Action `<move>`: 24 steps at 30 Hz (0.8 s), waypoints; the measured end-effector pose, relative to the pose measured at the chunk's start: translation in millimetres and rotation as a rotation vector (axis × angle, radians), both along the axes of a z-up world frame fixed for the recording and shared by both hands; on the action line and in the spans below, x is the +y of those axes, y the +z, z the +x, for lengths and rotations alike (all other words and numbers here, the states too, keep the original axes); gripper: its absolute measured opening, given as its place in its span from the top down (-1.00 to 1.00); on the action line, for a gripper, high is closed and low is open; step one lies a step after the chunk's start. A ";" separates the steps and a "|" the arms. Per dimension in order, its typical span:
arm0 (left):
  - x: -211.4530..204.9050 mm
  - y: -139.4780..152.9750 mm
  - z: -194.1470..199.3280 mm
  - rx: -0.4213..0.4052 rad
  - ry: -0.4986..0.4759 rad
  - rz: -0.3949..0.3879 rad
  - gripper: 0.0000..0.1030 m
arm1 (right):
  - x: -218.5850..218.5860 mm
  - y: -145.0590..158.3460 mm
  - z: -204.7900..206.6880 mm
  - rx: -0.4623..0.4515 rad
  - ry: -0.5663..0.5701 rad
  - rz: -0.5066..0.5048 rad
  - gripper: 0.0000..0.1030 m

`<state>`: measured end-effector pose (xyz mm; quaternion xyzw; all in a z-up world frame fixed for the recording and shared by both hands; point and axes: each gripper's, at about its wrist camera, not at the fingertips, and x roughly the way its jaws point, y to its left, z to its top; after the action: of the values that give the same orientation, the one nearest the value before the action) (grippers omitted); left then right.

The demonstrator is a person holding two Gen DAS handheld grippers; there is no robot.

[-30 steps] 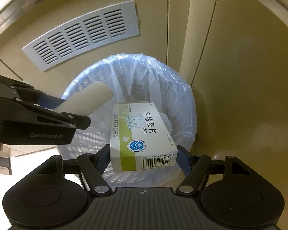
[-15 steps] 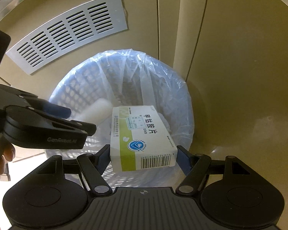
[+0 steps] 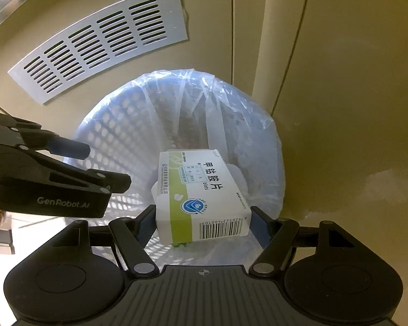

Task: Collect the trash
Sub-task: 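Open right tool to drop the white medicine box into the bin, then raise both tools from the bin back up toward the counter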

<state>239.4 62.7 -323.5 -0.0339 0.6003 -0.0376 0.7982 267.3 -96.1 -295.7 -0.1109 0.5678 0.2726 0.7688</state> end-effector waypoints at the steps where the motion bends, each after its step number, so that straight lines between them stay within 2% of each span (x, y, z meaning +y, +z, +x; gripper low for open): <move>1: 0.2 0.2 0.4 0.000 0.004 0.000 -0.22 | 1.6 -1.2 0.2 -0.002 0.004 0.001 -0.39; 14: 9.4 16.6 -2.6 -0.021 0.033 0.007 -0.22 | 10.6 -1.5 0.1 -0.049 0.039 0.058 -0.49; 24: 3.6 31.9 -9.2 -0.044 0.025 0.000 -0.22 | -1.1 20.5 -7.4 -0.065 0.020 0.074 -0.56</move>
<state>230.2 66.4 -291.6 -0.0406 0.5823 -0.0283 0.8115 259.9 -97.2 -275.2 -0.0969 0.5310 0.2973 0.7876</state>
